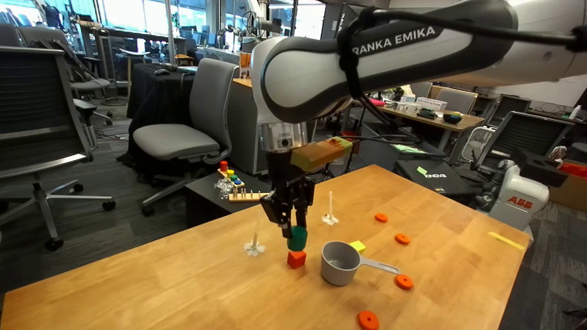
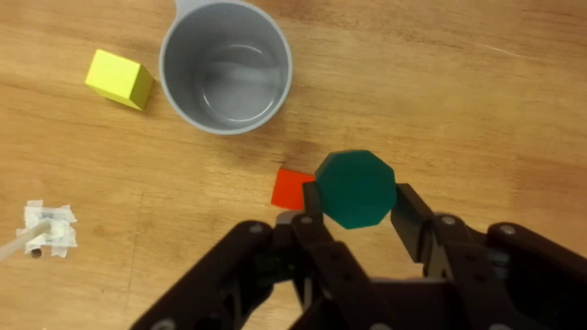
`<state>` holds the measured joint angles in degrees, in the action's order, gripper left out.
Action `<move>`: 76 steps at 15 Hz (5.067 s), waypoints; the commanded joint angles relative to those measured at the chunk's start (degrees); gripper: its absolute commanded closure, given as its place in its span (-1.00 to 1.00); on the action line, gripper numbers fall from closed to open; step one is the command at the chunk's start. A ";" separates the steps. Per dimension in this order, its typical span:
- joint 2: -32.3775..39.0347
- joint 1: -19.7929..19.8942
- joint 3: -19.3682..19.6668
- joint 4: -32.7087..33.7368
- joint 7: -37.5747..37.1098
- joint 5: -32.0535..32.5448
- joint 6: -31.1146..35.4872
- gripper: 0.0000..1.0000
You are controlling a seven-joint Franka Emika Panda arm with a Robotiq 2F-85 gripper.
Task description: Put the blocks in the cup
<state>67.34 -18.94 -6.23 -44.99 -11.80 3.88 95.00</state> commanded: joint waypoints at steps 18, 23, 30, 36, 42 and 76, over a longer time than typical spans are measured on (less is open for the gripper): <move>-29.36 5.04 4.20 -48.70 -2.95 0.48 11.94 0.63; -29.72 4.04 4.18 -52.87 -1.01 3.90 20.05 0.63; -30.56 3.34 3.91 -52.35 -0.98 6.10 23.08 0.63; -29.80 3.38 3.40 -52.24 1.77 6.78 26.95 0.63; -28.80 3.36 2.96 -51.53 4.27 7.53 29.32 0.63; -29.55 13.42 2.99 -50.31 6.09 -5.37 26.64 -1.00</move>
<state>39.58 -6.54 -3.59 -94.00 -2.74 1.26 117.02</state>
